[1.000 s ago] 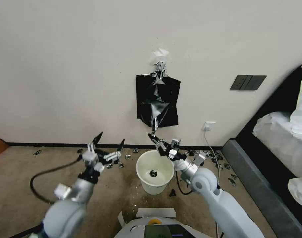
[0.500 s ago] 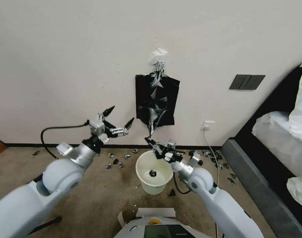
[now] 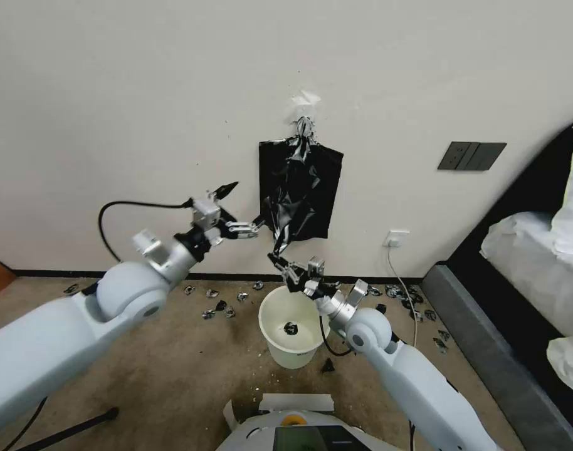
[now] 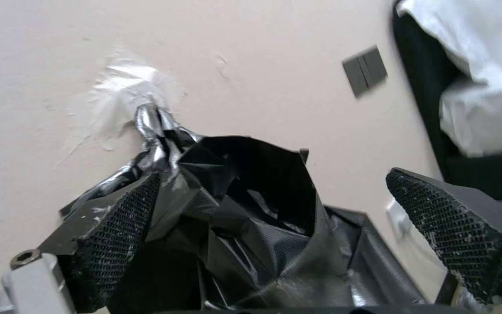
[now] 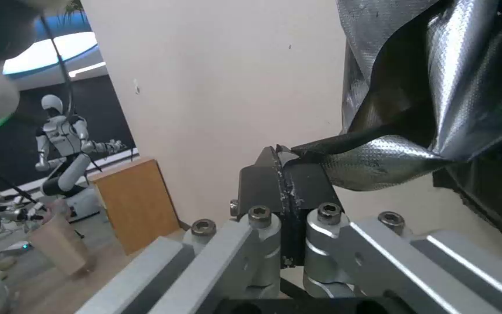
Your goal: Place a trash bag onto the trash bin.
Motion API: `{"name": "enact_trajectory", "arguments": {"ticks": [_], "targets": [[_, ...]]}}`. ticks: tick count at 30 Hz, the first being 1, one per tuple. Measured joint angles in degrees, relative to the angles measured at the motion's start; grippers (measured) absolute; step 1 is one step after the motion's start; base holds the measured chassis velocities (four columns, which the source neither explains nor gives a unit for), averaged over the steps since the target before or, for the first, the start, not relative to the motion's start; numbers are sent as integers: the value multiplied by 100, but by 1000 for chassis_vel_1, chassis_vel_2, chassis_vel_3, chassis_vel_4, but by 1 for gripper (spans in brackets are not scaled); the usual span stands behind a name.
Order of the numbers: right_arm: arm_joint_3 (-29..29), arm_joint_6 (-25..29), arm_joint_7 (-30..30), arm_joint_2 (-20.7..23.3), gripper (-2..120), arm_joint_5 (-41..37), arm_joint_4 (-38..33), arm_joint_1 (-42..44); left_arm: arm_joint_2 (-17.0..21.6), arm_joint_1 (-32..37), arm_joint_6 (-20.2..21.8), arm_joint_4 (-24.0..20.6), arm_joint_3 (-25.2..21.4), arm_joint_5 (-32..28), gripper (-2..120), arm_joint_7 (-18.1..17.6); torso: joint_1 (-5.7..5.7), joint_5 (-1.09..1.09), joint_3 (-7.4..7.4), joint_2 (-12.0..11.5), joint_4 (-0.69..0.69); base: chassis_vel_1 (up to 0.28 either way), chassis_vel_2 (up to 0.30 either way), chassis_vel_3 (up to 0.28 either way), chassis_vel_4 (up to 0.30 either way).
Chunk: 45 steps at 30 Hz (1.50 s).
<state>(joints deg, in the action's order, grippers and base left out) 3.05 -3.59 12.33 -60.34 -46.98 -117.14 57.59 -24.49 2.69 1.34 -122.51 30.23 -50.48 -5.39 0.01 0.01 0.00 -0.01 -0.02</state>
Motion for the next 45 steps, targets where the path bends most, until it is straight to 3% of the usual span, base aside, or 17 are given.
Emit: {"name": "enact_trajectory", "arguments": {"ticks": [1, 4, 5, 8, 12, 15, 24, 27, 32, 36, 41, 44, 45], "targets": [[0, 0, 0, 0, 0, 0, 0, 0, 0, 0, 0, 0, 0, 0, 100, 0, 0, 0, 0, 0, 0, 0, 0, 0, 0], [58, 7, -7, -17, 0, 20, -11, -25, -178, -1097, 480, 150, 913, 22, 100, 24, 0, 0, 0, 0, 2, 0, 0, 0, 0], [58, 7, -7, -17, 0, 20, -11, -25, -178, -1097, 480, 150, 913, 22, 100, 24, 0, 0, 0, 0, 2, 0, 0, 0, 0], [117, 12, -1, -39, 0, 20, -20, -46, -384, -1604, 733, 206, 1478, 27, 100, 13, 0, -1, 0, 0, 2, 0, 0, 0, 0], [152, 15, 3, -49, 0, 10, -30, -51, -493, -1829, 845, 236, 1756, 30, 98, 6, 0, 0, 0, 0, 1, 0, 0, 0, 0], [187, 18, 14, -52, 0, -5, -45, -47, -587, -2024, 1070, 328, 1976, 49, 83, -61, -1, 0, 0, 0, 3, 0, 0, 0, 0], [199, 26, 22, -68, 0, -28, -46, -46, -604, -2141, 1556, 343, 2071, -66, 54, -267, -1, -1, 0, 0, 3, 0, 0, 0, 0], [225, 29, 22, -73, 0, -65, -56, -51, -568, -2111, 1803, 341, 2064, -80, 39, -376, -1, 0, 0, 0, 2, 0, 0, 0, 0], [270, 30, 21, -68, 0, -105, -70, -50, -536, -1941, 1870, 366, 1924, -74, 25, -538, -1, -1, 0, 0, 2, 0, 0, 0, 0], [308, 31, -4, -61, 0, -130, -80, -35, -442, -1658, 1799, 347, 1615, -107, 6, -764, -1, -1, 0, 0, 1, 0, 0, 0, 0], [325, 32, -66, -60, 0, -163, -129, -29, -329, -1381, 1649, 340, 1337, -161, 0, -886, -1, -2, 0, 0, 3, 0, 0, 0, 0], [342, 16, -214, -38, 0, -174, -222, -19, -253, -925, 1409, 311, 766, -385, 0, -1043, -1, -1, -1, 0, 2, 0, 0, 0, 0], [342, 16, -214, -38, 0, -174, -222, -19, -253, -925, 1409, 311, 766, -385, 0, -1043, -1, -1, -1, 0, 2, 0, 0, 0, 0]]}}
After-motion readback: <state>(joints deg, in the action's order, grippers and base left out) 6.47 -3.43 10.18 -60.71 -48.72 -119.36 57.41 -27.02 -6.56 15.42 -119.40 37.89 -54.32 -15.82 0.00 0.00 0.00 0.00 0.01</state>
